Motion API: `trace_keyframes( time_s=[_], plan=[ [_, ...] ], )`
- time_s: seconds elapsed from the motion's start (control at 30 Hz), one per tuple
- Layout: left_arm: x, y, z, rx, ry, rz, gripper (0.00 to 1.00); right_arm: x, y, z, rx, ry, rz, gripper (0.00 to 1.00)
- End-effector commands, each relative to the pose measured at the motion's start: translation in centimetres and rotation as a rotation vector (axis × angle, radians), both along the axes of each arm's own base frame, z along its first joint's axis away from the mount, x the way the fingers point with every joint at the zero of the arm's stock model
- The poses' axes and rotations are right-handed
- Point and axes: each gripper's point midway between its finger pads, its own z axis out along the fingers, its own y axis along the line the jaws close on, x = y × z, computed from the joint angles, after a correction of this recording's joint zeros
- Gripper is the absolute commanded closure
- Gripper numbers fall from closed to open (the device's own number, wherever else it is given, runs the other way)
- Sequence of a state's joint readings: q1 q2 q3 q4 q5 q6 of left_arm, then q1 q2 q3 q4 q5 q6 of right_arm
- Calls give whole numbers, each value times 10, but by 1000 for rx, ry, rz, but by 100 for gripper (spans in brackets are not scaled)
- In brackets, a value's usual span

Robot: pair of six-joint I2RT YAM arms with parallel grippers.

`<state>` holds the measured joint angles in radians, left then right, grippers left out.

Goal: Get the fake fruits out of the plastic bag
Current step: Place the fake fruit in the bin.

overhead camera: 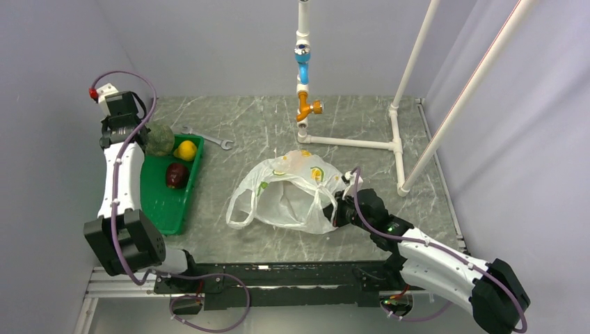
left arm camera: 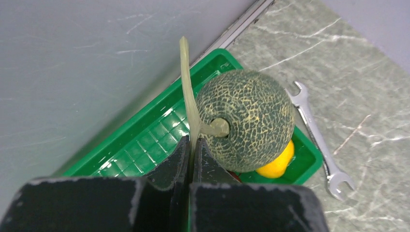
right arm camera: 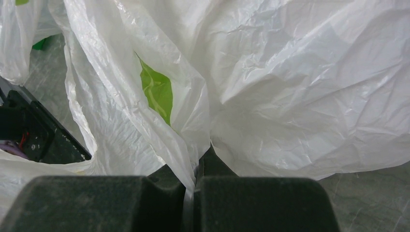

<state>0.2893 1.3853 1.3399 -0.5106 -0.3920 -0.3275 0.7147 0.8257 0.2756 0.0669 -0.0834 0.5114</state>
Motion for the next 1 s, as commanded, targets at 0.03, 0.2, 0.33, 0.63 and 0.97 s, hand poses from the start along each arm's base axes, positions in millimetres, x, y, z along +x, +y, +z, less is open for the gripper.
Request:
trace_keyframes(
  time_s=[0.03,0.2,0.33,0.63,0.97],
  plan=[
    [19,20,0,-30,-93,9,100,13,4,20,-2,-39,-13,100],
    [29,19,-21,-96,-49,-27,100,12,7,17,3,-18,-9,100],
    [34,20,-44,-147,3,-35,100,9,10,11,4,3,6,100],
    [46,11,-60,-242,53,-106,86,10,16,12,33,17,14,100],
    [39,2,-38,-235,7,-154,1,11,17,18,37,6,17,100]
  ],
)
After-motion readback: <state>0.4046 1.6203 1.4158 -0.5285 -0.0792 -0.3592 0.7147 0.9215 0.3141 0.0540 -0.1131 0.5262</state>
